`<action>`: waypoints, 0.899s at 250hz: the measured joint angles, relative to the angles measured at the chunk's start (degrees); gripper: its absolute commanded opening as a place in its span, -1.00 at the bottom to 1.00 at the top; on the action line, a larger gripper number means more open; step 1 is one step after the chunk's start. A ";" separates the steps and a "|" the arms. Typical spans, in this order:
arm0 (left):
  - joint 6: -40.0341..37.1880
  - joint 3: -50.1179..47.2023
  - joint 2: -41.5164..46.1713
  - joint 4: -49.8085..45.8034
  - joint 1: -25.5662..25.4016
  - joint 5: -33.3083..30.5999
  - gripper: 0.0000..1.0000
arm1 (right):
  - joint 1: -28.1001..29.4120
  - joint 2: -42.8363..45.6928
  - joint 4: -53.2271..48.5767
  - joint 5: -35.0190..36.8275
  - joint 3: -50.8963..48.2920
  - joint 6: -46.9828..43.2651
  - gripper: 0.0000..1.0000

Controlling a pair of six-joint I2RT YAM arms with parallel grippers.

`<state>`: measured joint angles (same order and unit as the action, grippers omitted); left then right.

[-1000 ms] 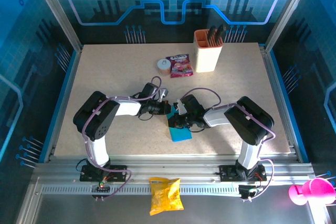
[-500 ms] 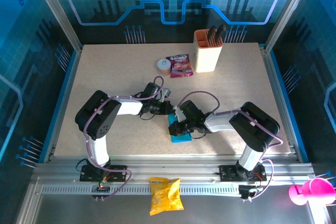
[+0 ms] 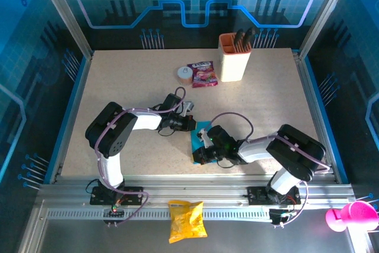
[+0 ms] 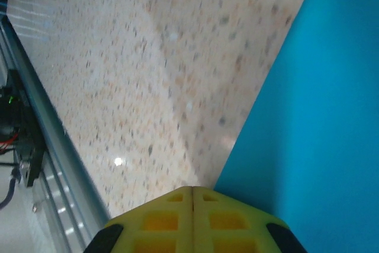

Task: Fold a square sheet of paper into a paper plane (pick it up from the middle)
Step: First fold in half a square sheet of paper at the center of the table.

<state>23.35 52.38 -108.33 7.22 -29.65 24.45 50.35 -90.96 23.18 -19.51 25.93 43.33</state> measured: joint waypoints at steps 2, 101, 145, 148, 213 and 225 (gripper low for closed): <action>0.00 0.00 0.00 -0.02 0.00 0.02 -1.00 | 0.09 0.24 -0.31 0.00 -0.09 0.00 -1.00; -0.98 0.35 -0.11 -0.02 0.02 -0.37 -1.00 | -0.11 17.62 -27.96 -0.98 -0.59 -2.54 -1.00; -1.03 0.35 -0.13 0.04 0.02 -0.39 -1.00 | -6.08 25.55 -33.29 -0.98 3.21 -2.69 -1.00; -1.03 0.35 -0.13 0.04 0.02 -0.39 -1.00 | -6.19 25.51 -33.29 -1.01 3.85 -2.67 -1.00; -1.03 0.35 -0.17 0.17 0.02 -0.39 -1.00 | -6.16 12.81 -23.52 -1.16 10.54 0.48 -1.00; -1.03 0.35 -0.17 0.17 0.02 -0.39 -1.00 | -6.10 9.31 -21.16 -1.53 10.60 1.53 -1.00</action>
<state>22.33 52.73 -108.51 7.40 -29.63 24.05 44.25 -81.65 2.02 -21.04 36.53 44.86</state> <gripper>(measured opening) 0.055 0.049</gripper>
